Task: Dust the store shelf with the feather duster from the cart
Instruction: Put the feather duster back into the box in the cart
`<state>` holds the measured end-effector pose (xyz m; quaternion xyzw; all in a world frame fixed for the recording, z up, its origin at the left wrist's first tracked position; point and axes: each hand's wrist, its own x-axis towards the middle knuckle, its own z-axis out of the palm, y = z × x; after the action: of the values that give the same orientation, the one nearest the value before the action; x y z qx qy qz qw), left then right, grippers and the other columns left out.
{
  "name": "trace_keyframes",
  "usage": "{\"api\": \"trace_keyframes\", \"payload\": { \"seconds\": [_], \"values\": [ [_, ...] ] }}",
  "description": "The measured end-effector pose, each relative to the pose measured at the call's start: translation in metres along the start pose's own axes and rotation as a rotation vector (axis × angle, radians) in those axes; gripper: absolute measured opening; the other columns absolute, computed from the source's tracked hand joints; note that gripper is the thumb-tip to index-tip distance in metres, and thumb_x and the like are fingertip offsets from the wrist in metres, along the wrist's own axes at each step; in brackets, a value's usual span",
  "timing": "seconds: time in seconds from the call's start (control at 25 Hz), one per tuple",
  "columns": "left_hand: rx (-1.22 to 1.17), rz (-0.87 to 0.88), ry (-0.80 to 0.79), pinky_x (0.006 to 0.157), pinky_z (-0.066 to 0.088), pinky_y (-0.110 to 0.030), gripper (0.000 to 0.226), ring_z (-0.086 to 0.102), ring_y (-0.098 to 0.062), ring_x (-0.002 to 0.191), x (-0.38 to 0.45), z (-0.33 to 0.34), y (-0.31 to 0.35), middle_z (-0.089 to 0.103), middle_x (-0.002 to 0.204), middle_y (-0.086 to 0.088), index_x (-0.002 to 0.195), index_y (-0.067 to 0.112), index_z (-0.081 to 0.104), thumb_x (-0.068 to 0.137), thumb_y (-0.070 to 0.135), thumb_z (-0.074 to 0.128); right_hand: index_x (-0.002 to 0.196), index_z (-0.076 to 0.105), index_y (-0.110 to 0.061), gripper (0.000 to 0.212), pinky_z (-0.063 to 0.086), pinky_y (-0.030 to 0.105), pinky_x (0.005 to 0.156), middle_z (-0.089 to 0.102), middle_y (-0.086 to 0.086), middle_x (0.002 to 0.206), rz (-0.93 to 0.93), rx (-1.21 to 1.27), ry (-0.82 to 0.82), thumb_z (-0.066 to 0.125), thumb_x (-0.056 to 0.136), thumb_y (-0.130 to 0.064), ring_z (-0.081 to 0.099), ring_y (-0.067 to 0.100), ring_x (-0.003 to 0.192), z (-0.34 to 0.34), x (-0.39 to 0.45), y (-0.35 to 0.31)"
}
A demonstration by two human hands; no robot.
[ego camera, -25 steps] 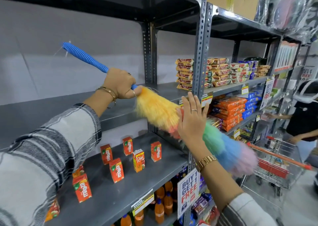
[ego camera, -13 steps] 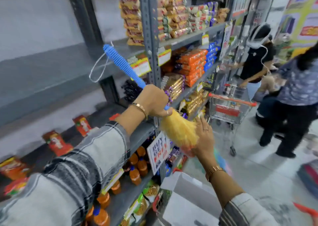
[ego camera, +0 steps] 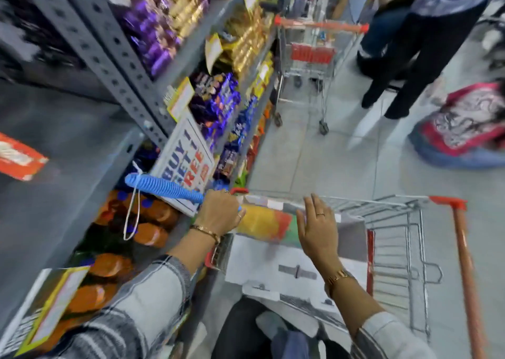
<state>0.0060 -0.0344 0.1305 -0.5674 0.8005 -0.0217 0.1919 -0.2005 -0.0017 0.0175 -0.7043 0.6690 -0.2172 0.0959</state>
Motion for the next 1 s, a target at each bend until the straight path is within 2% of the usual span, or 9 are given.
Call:
{"api": "trace_keyframes", "payload": {
  "seconds": [0.12,0.28,0.36,0.44,0.56,0.64,0.72,0.88,1.0],
  "values": [
    [-0.072,0.054,-0.065,0.041,0.036,-0.014,0.05,0.054,-0.011,0.029,0.02,0.057,0.024,0.055,0.03,0.002,0.031,0.016,0.057,0.026,0.056,0.087,0.119,0.056,0.004,0.049,0.037,0.055,0.095,0.054,0.025,0.125,0.046,-0.01,-0.047,0.032,0.091,-0.029,0.048,0.04,0.114,0.034,-0.009,0.02],
    [-0.027,0.088,-0.046,0.045,0.022,-0.016,0.037,0.053,-0.011,0.029,0.05,0.123,0.059,0.053,0.03,0.006,0.03,0.02,0.055,0.019,0.028,0.09,0.119,0.057,0.003,0.052,0.036,0.055,0.095,0.053,0.024,0.127,0.038,-0.032,-0.117,0.028,0.096,-0.033,0.05,0.039,0.115,0.075,-0.02,0.036],
    [0.03,0.07,-0.081,0.042,0.027,-0.015,0.035,0.055,-0.01,0.032,0.063,0.14,0.074,0.056,0.032,0.006,0.032,0.021,0.057,0.021,0.027,0.09,0.121,0.056,0.001,0.062,0.034,0.057,0.096,0.052,0.023,0.129,0.051,-0.037,-0.153,0.014,0.1,-0.039,0.049,0.038,0.116,0.091,-0.027,0.043],
    [0.062,0.079,-0.142,0.05,0.042,-0.017,0.025,0.062,-0.012,0.044,0.074,0.158,0.083,0.064,0.044,0.005,0.045,0.021,0.065,0.04,0.029,0.088,0.122,0.056,0.0,0.066,0.033,0.058,0.096,0.051,0.022,0.131,0.068,-0.056,-0.157,0.01,0.1,-0.041,0.048,0.037,0.117,0.102,-0.032,0.05],
    [0.136,0.052,-0.176,0.06,0.049,-0.019,0.016,0.063,-0.01,0.05,0.085,0.176,0.093,0.065,0.047,0.01,0.05,0.026,0.068,0.052,0.034,0.081,0.121,0.057,0.001,0.053,0.033,0.057,0.096,0.052,0.023,0.13,0.082,-0.094,-0.148,0.027,0.096,-0.036,0.049,0.039,0.116,0.114,-0.039,0.058],
    [0.141,0.078,-0.261,0.077,0.05,-0.027,0.01,0.069,-0.016,0.075,0.084,0.189,0.092,0.074,0.076,0.005,0.081,0.022,0.072,0.079,0.025,0.063,0.12,0.057,0.002,0.049,0.034,0.057,0.096,0.052,0.023,0.13,0.087,-0.104,-0.143,0.035,0.09,-0.03,0.049,0.039,0.116,0.118,-0.042,0.06],
    [0.096,0.108,-0.299,0.093,0.042,-0.035,0.026,0.061,-0.027,0.103,0.085,0.205,0.089,0.068,0.109,-0.006,0.111,0.009,0.059,0.095,0.006,0.039,0.12,0.057,0.002,0.049,0.034,0.058,0.095,0.052,0.023,0.13,0.083,-0.112,-0.16,0.035,0.089,-0.029,0.049,0.039,0.117,0.121,-0.044,0.061],
    [0.106,0.068,-0.129,0.097,0.043,-0.039,0.031,0.057,-0.027,0.114,0.062,0.199,0.075,0.065,0.118,-0.008,0.12,0.01,0.057,0.091,0.016,0.047,0.121,0.057,0.002,0.05,0.032,0.057,0.097,0.051,0.023,0.131,0.09,-0.119,-0.18,0.034,0.09,-0.03,0.047,0.04,0.119,0.115,-0.038,0.052],
    [0.052,0.016,0.174,0.102,0.034,-0.05,0.046,0.063,-0.027,0.113,0.047,0.187,0.067,0.07,0.115,-0.01,0.112,0.008,0.068,0.068,0.021,0.064,0.118,0.058,0.003,0.05,0.03,0.06,0.097,0.052,0.023,0.13,0.045,-0.132,-0.177,0.033,0.09,-0.03,0.047,0.039,0.118,0.103,-0.03,0.034]
  ]
}}
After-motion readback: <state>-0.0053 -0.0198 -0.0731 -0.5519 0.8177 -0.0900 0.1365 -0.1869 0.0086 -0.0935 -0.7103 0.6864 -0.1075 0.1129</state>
